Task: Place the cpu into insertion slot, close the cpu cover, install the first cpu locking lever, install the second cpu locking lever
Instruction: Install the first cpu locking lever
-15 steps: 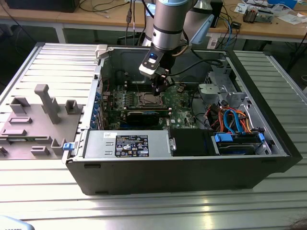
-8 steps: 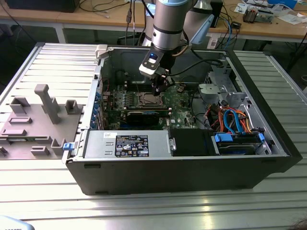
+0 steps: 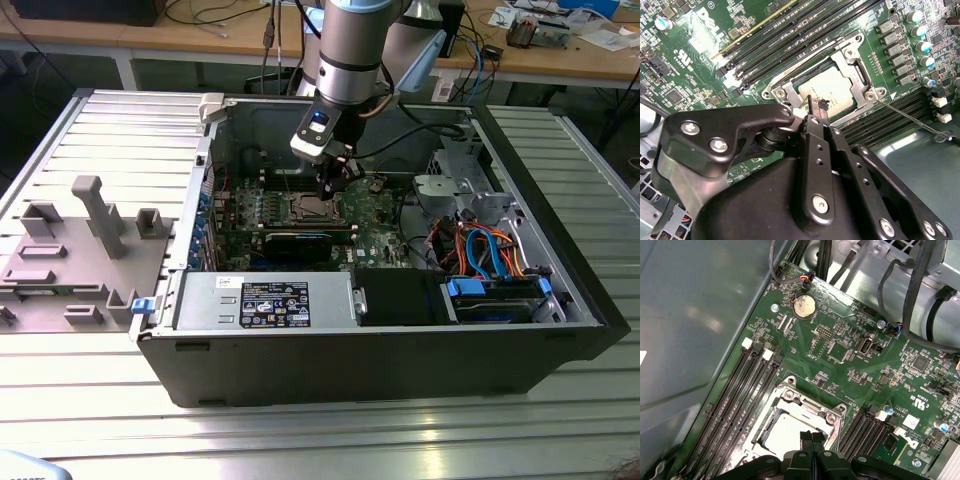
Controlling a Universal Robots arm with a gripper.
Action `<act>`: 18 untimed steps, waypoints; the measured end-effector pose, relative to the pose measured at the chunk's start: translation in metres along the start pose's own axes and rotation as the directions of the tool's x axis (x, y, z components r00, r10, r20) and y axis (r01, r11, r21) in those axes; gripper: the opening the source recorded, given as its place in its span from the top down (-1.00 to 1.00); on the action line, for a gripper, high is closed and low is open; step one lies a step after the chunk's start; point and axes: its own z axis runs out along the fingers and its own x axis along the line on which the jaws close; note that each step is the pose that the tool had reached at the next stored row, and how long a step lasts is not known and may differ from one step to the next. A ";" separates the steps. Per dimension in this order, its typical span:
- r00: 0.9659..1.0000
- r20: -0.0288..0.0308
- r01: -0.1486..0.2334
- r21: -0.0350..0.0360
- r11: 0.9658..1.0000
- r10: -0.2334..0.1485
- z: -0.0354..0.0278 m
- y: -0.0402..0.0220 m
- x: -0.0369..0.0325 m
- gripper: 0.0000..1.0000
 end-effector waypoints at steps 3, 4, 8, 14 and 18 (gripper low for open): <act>1.000 0.000 0.001 0.000 1.000 -0.001 0.0000 0.0000 0.0000 0.79; 1.000 0.000 0.002 0.000 1.000 -0.002 0.0001 0.0000 0.0000 0.79; 1.000 0.000 0.005 0.000 1.000 -0.005 0.0001 0.0000 0.0000 0.79; 1.000 0.000 0.008 0.000 1.000 -0.008 0.0002 0.0000 0.0000 0.79; 1.000 0.001 0.010 0.000 1.000 -0.010 0.0002 0.0000 0.0000 0.79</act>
